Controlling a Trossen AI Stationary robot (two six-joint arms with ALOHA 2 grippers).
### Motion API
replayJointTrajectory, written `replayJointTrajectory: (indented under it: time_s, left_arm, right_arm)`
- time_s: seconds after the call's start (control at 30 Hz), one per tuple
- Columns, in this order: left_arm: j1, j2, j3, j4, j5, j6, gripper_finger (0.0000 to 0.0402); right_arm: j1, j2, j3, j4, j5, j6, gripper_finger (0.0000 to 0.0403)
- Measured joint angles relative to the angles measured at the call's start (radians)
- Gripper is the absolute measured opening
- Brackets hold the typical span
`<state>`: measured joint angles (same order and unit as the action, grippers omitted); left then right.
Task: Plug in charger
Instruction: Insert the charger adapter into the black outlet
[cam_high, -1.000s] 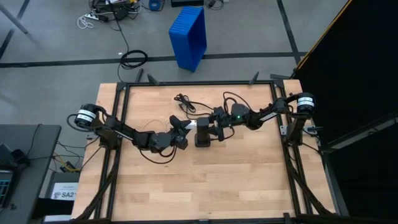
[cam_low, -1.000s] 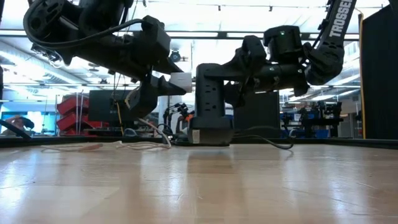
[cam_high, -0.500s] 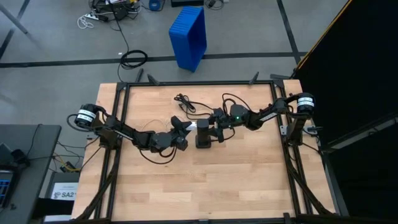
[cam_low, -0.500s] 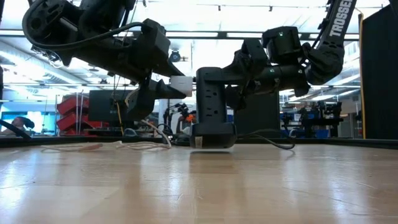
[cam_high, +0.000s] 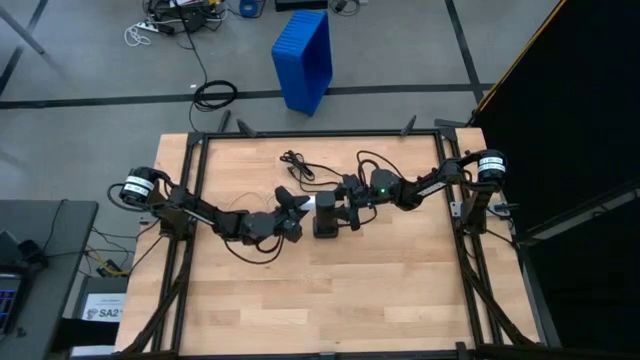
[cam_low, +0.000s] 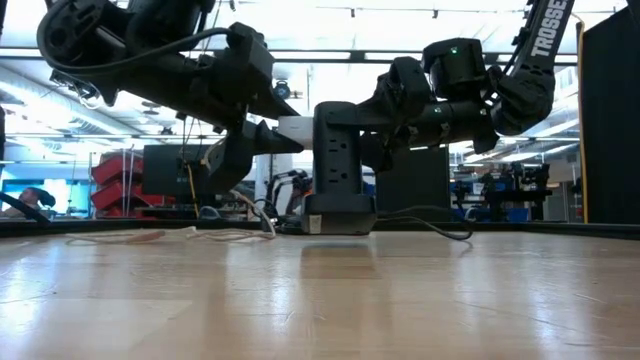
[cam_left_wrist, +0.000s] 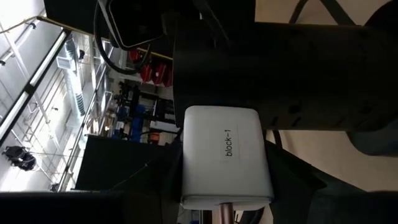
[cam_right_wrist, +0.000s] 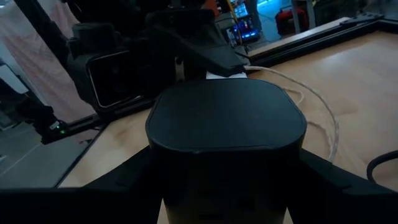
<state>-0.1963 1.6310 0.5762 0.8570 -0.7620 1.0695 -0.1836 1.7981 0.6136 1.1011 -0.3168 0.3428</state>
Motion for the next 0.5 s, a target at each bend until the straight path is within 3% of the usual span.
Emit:
replayJointTrajectory:
  time_s: [0.23, 0.5]
  left_arm:
    - [-0.001, 0.000, 0.000, 0.000, -0.014, -0.006, 0.0159]
    - [-0.016, 0.000, 0.010, 0.037, -0.060, -0.114, 0.0262]
  right_arm:
    - [-0.003, 0.000, 0.000, 0.001, -0.003, -0.024, 0.0227]
    - [-0.036, -0.008, 0.008, 0.019, -0.051, -0.038, 0.0227]
